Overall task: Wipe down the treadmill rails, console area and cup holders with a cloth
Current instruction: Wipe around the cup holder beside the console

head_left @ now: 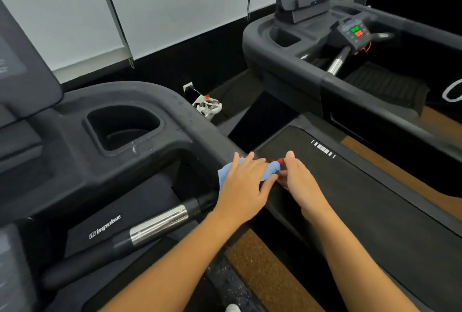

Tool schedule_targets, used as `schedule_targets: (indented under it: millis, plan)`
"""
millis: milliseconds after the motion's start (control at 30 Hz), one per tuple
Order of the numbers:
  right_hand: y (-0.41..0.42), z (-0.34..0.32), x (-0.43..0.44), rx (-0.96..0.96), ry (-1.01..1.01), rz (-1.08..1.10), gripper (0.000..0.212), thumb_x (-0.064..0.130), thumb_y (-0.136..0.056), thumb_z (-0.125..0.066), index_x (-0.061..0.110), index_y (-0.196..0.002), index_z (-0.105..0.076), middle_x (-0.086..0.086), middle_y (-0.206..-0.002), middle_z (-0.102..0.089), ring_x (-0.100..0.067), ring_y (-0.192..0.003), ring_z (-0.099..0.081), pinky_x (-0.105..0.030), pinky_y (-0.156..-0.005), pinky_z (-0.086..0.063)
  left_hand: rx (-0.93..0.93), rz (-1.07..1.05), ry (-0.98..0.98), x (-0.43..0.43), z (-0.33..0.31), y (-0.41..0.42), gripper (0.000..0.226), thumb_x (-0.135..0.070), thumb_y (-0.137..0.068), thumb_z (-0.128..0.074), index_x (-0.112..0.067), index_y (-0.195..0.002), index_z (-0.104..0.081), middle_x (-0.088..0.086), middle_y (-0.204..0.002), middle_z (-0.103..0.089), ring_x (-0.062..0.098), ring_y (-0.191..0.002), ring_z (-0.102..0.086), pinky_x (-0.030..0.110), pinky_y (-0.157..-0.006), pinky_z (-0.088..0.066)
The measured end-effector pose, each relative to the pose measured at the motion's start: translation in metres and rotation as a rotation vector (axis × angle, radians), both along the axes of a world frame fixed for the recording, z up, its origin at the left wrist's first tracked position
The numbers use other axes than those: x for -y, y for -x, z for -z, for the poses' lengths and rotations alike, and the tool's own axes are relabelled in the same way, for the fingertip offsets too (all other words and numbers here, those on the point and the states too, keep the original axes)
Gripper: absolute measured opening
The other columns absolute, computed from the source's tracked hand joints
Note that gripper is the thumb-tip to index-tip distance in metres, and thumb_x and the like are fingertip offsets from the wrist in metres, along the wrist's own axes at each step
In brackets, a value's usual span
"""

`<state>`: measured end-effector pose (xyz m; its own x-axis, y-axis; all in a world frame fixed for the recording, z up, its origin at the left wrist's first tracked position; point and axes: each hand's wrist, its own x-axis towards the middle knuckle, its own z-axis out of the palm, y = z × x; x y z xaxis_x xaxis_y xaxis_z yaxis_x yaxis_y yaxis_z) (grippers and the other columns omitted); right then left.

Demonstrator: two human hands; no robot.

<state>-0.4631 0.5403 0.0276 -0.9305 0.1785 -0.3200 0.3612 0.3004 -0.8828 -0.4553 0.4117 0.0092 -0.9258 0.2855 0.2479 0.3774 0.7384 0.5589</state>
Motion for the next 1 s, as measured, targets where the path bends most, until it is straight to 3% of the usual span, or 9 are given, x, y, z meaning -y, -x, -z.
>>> schedule_targets:
  millis: [133,333,500,633,700,767,800,900,1000]
  plan:
    - [-0.004,-0.002,0.002,0.014,0.009,-0.049,0.047,0.056,-0.096,-0.019,0.027,-0.112,-0.052,0.003,-0.102,-0.063,-0.011,-0.099,-0.057,-0.025,-0.075,-0.039,0.108,-0.118,0.096,0.018,-0.010,0.043,0.045,-0.038,-0.098,-0.033,-0.006,-0.119,-0.056,0.007,-0.128,-0.057,0.021,-0.138,-0.028,0.037,-0.115,-0.001]
    - [0.004,-0.001,-0.001,0.035,0.014,-0.103,0.048,0.058,-0.095,-0.019,0.029,-0.113,-0.052,0.003,-0.103,-0.062,-0.014,-0.103,-0.056,-0.030,-0.086,-0.038,0.105,-0.269,0.170,0.036,-0.007,0.054,0.047,-0.038,-0.099,-0.026,-0.012,-0.134,-0.045,0.004,-0.144,-0.042,0.023,-0.141,-0.018,0.039,-0.115,-0.002]
    - [0.013,-0.009,0.014,-0.012,-0.009,-0.152,0.053,0.059,-0.094,-0.019,0.026,-0.112,-0.057,0.008,-0.108,-0.060,-0.008,-0.101,-0.056,-0.029,-0.083,-0.040,0.077,-0.194,-0.086,0.022,-0.009,0.008,0.044,-0.034,-0.100,-0.033,-0.016,-0.140,-0.038,-0.008,-0.147,-0.031,0.005,-0.139,-0.004,0.024,-0.112,0.006]
    - [0.016,-0.020,0.034,-0.177,0.070,-0.082,0.035,0.050,-0.096,-0.032,0.028,-0.103,-0.059,0.010,-0.101,-0.063,-0.006,-0.097,-0.060,-0.032,-0.088,-0.048,0.263,-0.309,-0.422,0.026,-0.022,-0.002,0.039,-0.034,-0.097,-0.042,-0.021,-0.133,-0.048,-0.003,-0.145,-0.036,0.008,-0.139,-0.013,0.023,-0.109,-0.014]
    - [0.015,-0.028,0.045,-0.240,0.160,-0.072,0.023,0.043,-0.095,-0.042,0.030,-0.102,-0.059,0.009,-0.101,-0.066,-0.008,-0.099,-0.062,-0.033,-0.091,-0.049,0.279,-0.407,-0.611,0.034,-0.030,-0.003,0.031,-0.036,-0.095,-0.046,-0.016,-0.107,-0.066,-0.010,-0.110,-0.060,0.003,-0.110,-0.051,0.022,-0.088,-0.036]
    - [0.011,-0.034,0.058,-0.290,0.266,-0.094,0.014,0.037,-0.094,-0.049,0.032,-0.103,-0.057,0.008,-0.104,-0.066,-0.007,-0.099,-0.063,-0.030,-0.089,-0.050,0.273,-0.453,-0.765,0.044,-0.040,-0.005,0.041,-0.042,-0.094,-0.044,-0.007,-0.082,-0.062,0.005,-0.072,-0.060,0.007,-0.072,-0.052,0.033,-0.067,-0.040]
    - [0.007,-0.037,0.066,-0.329,0.284,-0.112,0.014,0.036,-0.093,-0.051,0.033,-0.105,-0.056,0.008,-0.108,-0.065,-0.002,-0.099,-0.061,-0.025,-0.086,-0.050,0.275,-0.465,-0.826,0.050,-0.043,-0.005,0.044,-0.045,-0.093,-0.043,-0.007,-0.082,-0.061,0.013,-0.074,-0.060,0.012,-0.070,-0.054,0.037,-0.066,-0.044]
    - [-0.010,-0.045,0.092,-0.495,0.193,-0.228,0.038,0.038,-0.086,-0.059,0.036,-0.122,-0.046,0.018,-0.124,-0.052,0.009,-0.109,-0.052,-0.010,-0.086,-0.044,0.299,-0.487,-1.005,0.070,-0.054,-0.004,0.033,-0.043,-0.094,-0.045,-0.022,-0.093,-0.069,0.003,-0.089,-0.071,0.017,-0.090,-0.066,0.040,-0.081,-0.053]
    - [-0.020,-0.042,0.117,-0.361,0.310,-0.393,0.074,0.043,-0.072,-0.069,0.038,-0.137,-0.033,0.024,-0.129,-0.047,0.008,-0.114,-0.051,-0.013,-0.093,-0.045,0.394,-0.494,-1.247,0.084,-0.060,-0.005,0.032,-0.039,-0.094,-0.046,-0.018,-0.102,-0.069,0.008,-0.099,-0.071,0.025,-0.095,-0.067,0.046,-0.088,-0.051]
